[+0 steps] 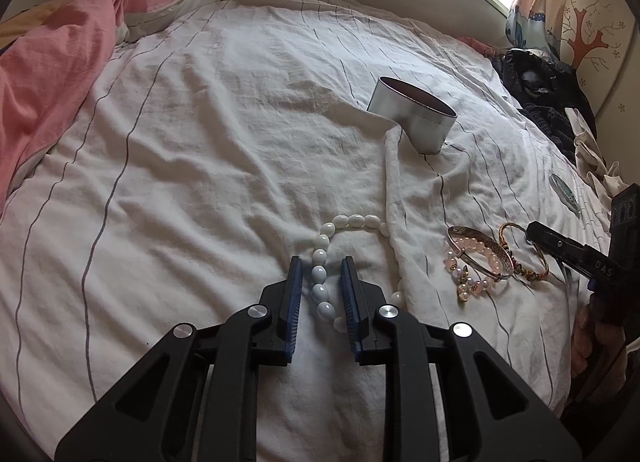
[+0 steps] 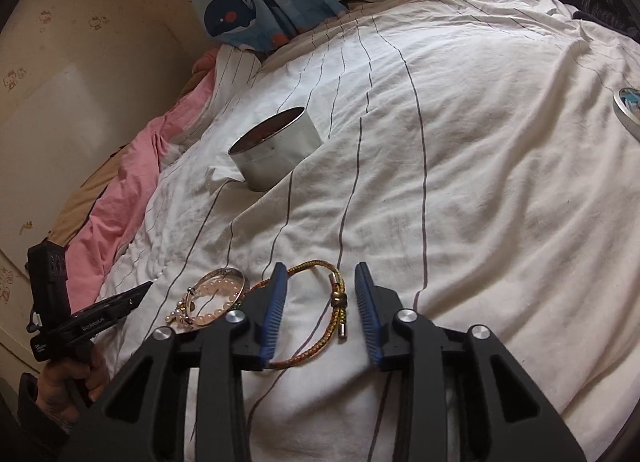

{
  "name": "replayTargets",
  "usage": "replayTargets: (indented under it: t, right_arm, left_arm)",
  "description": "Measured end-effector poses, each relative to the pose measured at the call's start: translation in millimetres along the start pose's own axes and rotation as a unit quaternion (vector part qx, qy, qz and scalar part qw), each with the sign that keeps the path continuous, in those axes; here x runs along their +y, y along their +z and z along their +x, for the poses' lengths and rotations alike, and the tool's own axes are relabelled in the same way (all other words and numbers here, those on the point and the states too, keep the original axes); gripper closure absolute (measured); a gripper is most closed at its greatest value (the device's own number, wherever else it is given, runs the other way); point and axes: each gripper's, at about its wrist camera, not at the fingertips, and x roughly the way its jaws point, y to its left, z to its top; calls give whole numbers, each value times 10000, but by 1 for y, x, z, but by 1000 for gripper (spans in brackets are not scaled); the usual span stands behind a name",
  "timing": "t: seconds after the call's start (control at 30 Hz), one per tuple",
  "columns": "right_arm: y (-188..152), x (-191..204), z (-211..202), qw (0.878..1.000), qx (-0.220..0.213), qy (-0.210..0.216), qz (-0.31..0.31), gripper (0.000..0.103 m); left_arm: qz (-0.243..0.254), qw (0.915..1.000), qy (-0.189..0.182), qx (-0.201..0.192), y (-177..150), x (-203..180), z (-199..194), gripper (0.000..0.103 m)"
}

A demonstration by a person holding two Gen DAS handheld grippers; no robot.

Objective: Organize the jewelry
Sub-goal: 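Carry the white bracelet and gold cord bracelet into the silver tin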

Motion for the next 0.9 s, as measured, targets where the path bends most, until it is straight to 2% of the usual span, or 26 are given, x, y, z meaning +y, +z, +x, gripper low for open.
replayTargets:
  t: [0.1,0.17,0.23,0.33,0.9]
  right_arm:
    - [-4,6,7,9994,130,-217,-223,66]
    - [-6,11,10,9987,178,-308,-371,70]
    - [-8,12,12,9982,245,-323,-449,92]
    - [-8,13,12,9982,233,-303,-459,93]
    - [-8,14,14,9982,230,-309,-458,93]
  left_arm:
    - [69,9999,80,14,0,-3,3,82]
    - [146,9998,133,7,0,-5,2,82]
    - [216,9997,127,-4,0,-8,1,91]
    - [369,9991,201,-26,0,-12,0,95]
    - [934,9935,646,-90,2,-30,1,96]
